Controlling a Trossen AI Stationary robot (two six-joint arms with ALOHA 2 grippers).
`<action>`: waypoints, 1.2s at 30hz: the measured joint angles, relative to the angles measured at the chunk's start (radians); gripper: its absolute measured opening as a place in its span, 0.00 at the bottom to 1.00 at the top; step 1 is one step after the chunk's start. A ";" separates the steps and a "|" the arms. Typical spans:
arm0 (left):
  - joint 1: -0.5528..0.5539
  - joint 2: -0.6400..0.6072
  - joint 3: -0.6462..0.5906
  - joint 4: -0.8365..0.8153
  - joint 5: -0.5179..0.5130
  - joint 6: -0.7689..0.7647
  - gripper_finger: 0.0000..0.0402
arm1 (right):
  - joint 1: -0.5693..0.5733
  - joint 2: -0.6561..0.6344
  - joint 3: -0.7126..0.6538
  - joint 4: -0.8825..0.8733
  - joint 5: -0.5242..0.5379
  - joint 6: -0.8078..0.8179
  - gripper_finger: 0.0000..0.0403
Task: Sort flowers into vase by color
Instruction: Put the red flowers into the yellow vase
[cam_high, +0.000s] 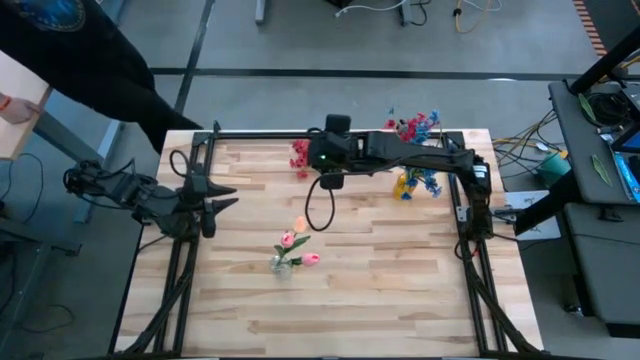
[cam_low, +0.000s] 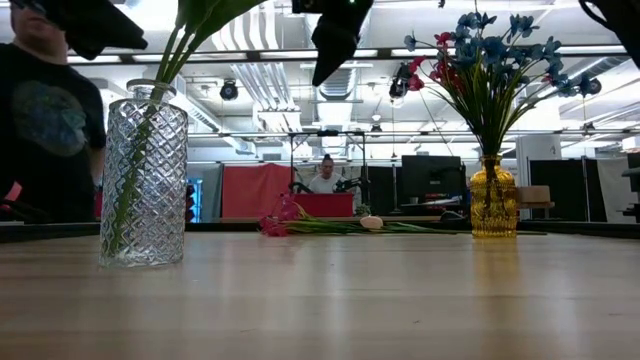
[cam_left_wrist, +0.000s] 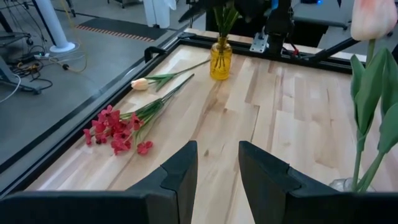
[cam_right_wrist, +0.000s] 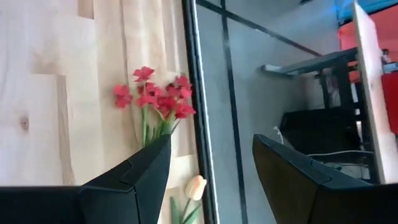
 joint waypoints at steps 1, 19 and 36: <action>0.000 -0.002 0.000 0.001 0.000 0.000 0.26 | -0.002 0.006 -0.001 0.000 0.000 0.004 0.54; 0.000 -0.004 -0.005 0.000 0.003 -0.009 0.26 | -0.062 0.129 -0.016 -0.003 -0.047 0.007 0.54; 0.000 -0.004 -0.007 -0.005 0.003 -0.019 0.26 | -0.089 0.126 -0.048 -0.058 -0.141 0.033 0.54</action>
